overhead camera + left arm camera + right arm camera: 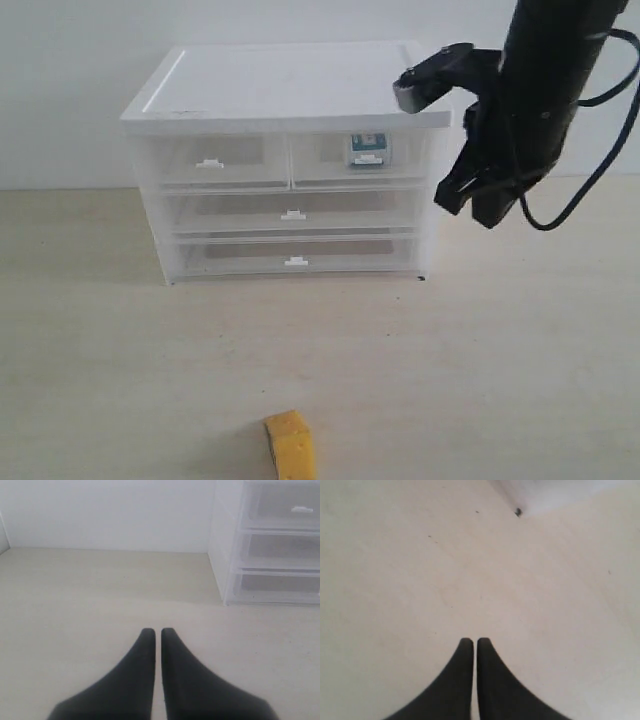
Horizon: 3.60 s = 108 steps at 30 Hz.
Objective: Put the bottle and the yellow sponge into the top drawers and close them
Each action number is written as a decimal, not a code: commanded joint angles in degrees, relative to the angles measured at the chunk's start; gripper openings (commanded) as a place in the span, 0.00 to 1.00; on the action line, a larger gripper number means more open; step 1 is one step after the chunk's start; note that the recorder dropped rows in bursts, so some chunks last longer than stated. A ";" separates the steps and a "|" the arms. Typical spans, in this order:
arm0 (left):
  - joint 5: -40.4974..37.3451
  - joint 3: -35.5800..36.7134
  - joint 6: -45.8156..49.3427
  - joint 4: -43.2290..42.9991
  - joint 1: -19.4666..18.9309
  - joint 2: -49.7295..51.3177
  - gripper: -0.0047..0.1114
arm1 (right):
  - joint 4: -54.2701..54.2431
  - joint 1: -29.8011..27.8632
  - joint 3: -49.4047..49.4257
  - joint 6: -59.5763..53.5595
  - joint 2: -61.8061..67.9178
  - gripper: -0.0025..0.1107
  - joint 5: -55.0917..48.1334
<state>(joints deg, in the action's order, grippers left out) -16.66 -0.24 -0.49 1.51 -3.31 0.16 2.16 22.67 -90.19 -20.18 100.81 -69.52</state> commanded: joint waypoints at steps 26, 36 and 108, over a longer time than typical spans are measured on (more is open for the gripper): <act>-0.05 0.24 0.04 0.45 -0.16 -0.16 0.08 | 1.52 -23.81 7.64 21.03 -23.22 0.02 16.73; -0.05 0.24 0.04 0.45 -0.16 -0.16 0.08 | 1.13 -23.81 28.29 19.42 -40.40 0.02 37.10; -0.05 0.24 0.04 0.45 -0.16 -0.16 0.08 | -0.93 -22.67 88.17 20.18 -100.81 0.02 56.96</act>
<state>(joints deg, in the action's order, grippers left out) -16.66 -0.24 -0.49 1.51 -3.31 0.16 1.70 0.00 -3.28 0.00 1.72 -12.24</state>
